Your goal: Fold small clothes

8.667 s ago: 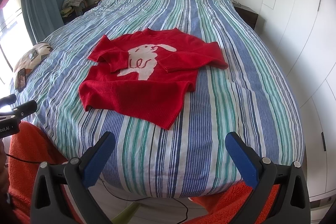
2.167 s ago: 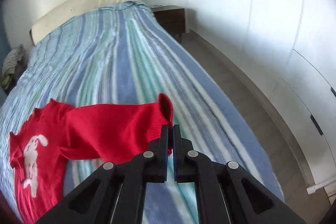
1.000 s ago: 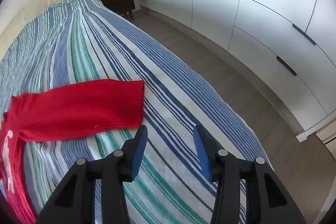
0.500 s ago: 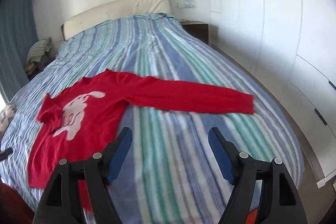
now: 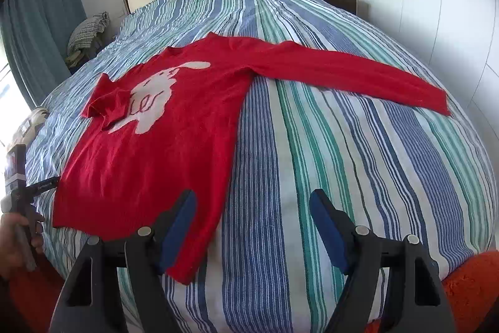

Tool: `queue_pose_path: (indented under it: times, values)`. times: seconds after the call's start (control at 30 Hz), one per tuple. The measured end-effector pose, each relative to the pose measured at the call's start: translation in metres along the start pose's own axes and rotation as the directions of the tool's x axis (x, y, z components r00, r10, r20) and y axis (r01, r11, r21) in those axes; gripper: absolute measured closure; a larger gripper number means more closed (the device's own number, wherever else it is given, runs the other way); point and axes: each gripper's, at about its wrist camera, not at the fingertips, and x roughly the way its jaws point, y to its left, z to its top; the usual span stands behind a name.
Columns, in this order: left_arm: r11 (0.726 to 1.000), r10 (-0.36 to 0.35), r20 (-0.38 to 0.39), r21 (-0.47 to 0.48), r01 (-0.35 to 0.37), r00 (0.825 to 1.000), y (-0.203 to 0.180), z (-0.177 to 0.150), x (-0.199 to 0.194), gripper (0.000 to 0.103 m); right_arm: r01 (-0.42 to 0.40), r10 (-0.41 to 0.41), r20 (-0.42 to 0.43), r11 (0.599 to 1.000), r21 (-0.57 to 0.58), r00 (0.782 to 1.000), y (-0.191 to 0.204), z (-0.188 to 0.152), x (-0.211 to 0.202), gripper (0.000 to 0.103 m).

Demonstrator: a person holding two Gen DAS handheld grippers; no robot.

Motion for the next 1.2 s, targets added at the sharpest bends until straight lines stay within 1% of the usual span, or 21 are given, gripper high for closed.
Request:
queue_pose_path:
  times: [0.07, 0.2, 0.23, 0.3, 0.37, 0.43, 0.47, 0.5, 0.53, 0.57, 0.63, 0.7, 0.8, 0.83, 0.87, 0.9, 0.97, 1.0, 1.1, 1.13, 1.2]
  values:
    - [0.999, 0.001, 0.007, 0.039, -0.001, 1.000, -0.001, 0.000, 0.000, 0.000, -0.005, 0.005, -0.012, 1.000, -0.001, 1.000, 0.001, 0.000, 0.004, 0.029]
    - [0.998, -0.021, -0.058, 0.058, 0.024, 0.998, 0.007, 0.018, -0.012, 0.002, -0.017, 0.017, -0.001, 1.000, -0.012, 1.000, 0.002, 0.000, 0.000, 0.029]
    - [0.998, -0.009, -0.022, 0.059, 0.010, 1.000, 0.009, 0.024, -0.026, 0.002, -0.021, 0.021, 0.005, 1.000, -0.012, 1.000, 0.002, 0.000, -0.002, 0.029]
    - [0.995, -0.024, 0.114, 0.095, 0.013, 0.993, 0.005, 0.042, -0.064, 0.001, -0.023, 0.023, 0.011, 1.000, -0.013, 1.000, 0.002, -0.002, -0.004, 0.029]
    - [0.983, -0.112, 0.202, 0.166, 0.079, 0.973, -0.014, 0.062, -0.093, 0.001, -0.031, 0.031, -0.002, 0.999, -0.012, 1.000, 0.001, -0.002, 0.001, 0.029]
    - [0.943, -0.248, 0.209, 0.274, 0.187, 0.946, -0.045, 0.079, -0.110, 0.001, -0.044, 0.044, -0.016, 0.999, -0.008, 0.999, 0.002, 0.000, 0.006, 0.029]
    - [0.906, -0.317, 0.188, 0.351, 0.238, 0.930, -0.067, 0.085, -0.114, 0.001, -0.050, 0.050, -0.019, 0.999, -0.006, 0.999, 0.003, 0.000, 0.008, 0.029]
    - [0.855, -0.365, 0.155, 0.445, 0.265, 0.918, -0.094, 0.088, -0.114, 0.001, -0.056, 0.055, -0.020, 0.998, -0.005, 0.998, 0.003, 0.000, 0.009, 0.029]
    - [0.811, -0.382, 0.126, 0.521, 0.267, 0.916, -0.116, 0.088, -0.110, 0.001, -0.059, 0.059, -0.020, 0.998, -0.005, 0.998, 0.004, 0.000, 0.009, 0.029]
    - [0.760, -0.378, 0.093, 0.600, 0.251, 0.921, -0.140, 0.086, -0.101, 0.003, -0.062, 0.062, -0.019, 0.998, -0.006, 0.998, 0.004, 0.000, 0.008, 0.029]
    - [0.693, -0.327, 0.031, 0.688, 0.217, 0.945, -0.174, 0.081, -0.075, 0.027, -0.064, 0.064, -0.018, 0.998, 0.002, 0.998, 0.002, -0.001, 0.006, 0.029]
    - [0.659, -0.288, -0.045, 0.715, 0.232, 0.957, -0.195, 0.078, -0.048, 0.030, -0.066, 0.066, -0.021, 0.998, 0.019, 0.998, -0.001, -0.003, 0.005, 0.029]
    - [0.620, -0.272, -0.068, 0.751, 0.229, 0.960, -0.211, 0.072, -0.025, 0.030, -0.060, 0.061, -0.027, 0.997, 0.051, 0.998, -0.007, -0.003, 0.005, 0.029]
    - [0.610, -0.280, -0.071, 0.757, 0.234, 0.958, -0.214, 0.065, -0.023, 0.041, -0.057, 0.059, -0.028, 0.997, 0.057, 0.998, -0.009, -0.003, 0.006, 0.029]
    - [0.609, -0.295, -0.087, 0.750, 0.257, 0.952, -0.214, 0.065, -0.021, 0.060, -0.055, 0.057, -0.029, 0.997, 0.063, 0.998, -0.010, -0.003, 0.006, 0.029]
    - [0.630, -0.296, -0.112, 0.723, 0.282, 0.949, -0.212, 0.071, -0.018, 0.097, -0.054, 0.056, -0.030, 0.996, 0.066, 0.998, -0.010, -0.002, 0.007, 0.029]
    - [0.721, -0.327, -0.083, 0.622, 0.305, 0.941, -0.192, 0.094, -0.026, 0.100, -0.055, 0.057, -0.032, 0.996, 0.065, 0.998, -0.009, -0.002, 0.008, 0.029]
    - [0.783, -0.350, -0.041, 0.536, 0.316, 0.936, -0.167, 0.113, -0.034, 0.100, -0.054, 0.056, -0.031, 0.997, 0.061, 0.998, -0.008, -0.002, 0.007, 0.029]
    - [0.917, -0.352, 0.075, 0.227, 0.328, 0.933, -0.067, 0.167, -0.047, 0.100, -0.056, 0.057, -0.027, 0.997, 0.044, 0.998, -0.006, -0.002, 0.006, 0.029]
    - [0.943, -0.326, 0.107, 0.111, 0.315, 0.939, -0.027, 0.181, -0.046, 0.100, -0.057, 0.058, -0.026, 0.998, 0.040, 0.998, -0.005, -0.002, 0.006, 0.029]
    - [0.962, -0.236, 0.132, -0.109, 0.251, 0.963, 0.048, 0.199, -0.036, 0.100, -0.059, 0.060, -0.027, 0.998, 0.032, 0.998, -0.003, -0.001, 0.007, 0.029]
